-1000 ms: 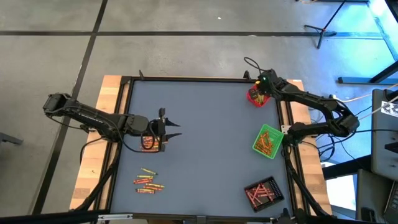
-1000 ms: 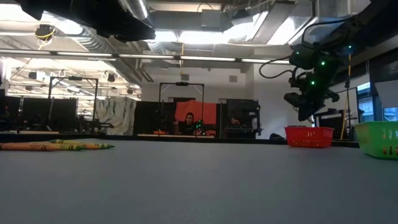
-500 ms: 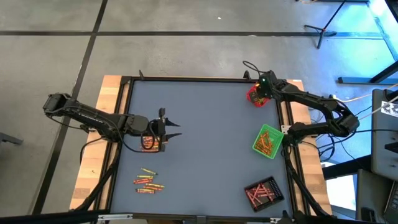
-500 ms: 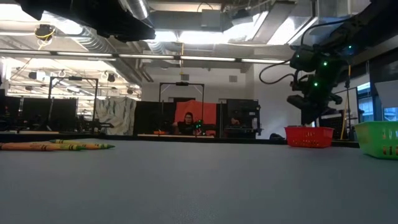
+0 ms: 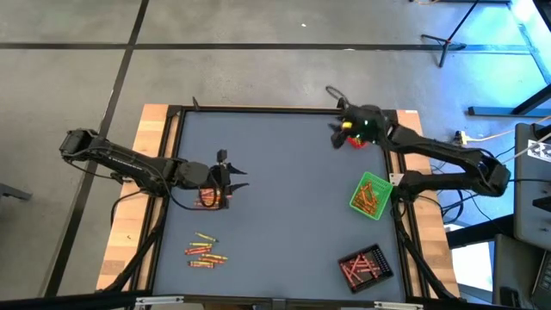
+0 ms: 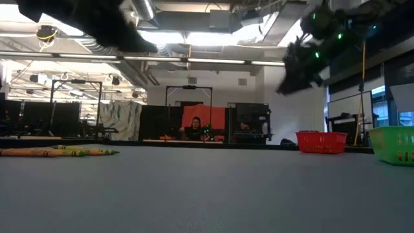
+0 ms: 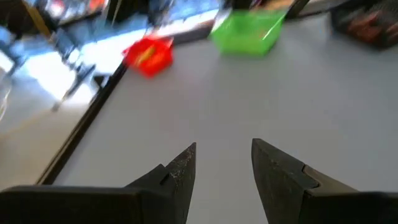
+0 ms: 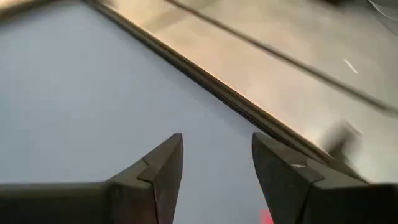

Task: Sort crayons
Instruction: Put the light green crayon into the red bin

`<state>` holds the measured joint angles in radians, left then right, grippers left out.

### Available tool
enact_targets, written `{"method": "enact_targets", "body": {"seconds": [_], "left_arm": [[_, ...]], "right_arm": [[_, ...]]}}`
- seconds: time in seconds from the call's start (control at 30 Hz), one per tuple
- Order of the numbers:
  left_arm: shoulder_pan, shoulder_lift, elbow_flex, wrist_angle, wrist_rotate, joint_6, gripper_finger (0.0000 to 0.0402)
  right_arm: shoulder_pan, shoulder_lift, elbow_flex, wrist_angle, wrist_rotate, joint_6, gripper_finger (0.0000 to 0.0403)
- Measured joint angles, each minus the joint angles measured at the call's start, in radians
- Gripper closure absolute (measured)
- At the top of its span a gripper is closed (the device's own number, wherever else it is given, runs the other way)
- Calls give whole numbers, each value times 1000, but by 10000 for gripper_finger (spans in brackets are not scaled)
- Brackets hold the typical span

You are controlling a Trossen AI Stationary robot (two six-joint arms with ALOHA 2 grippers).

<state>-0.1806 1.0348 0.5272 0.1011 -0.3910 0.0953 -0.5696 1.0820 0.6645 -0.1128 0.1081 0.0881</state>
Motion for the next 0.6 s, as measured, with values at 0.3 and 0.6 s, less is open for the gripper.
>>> {"method": "enact_targets", "body": {"seconds": [0.3, 0.6], "left_arm": [[56, 10, 110, -525, -40, -218, 263], [201, 86, 181, -903, 173, -329, 263]], "right_arm": [[409, 54, 1, 298, -5, -73, 213], [620, 176, 1, 566, -5, -210, 213]]}}
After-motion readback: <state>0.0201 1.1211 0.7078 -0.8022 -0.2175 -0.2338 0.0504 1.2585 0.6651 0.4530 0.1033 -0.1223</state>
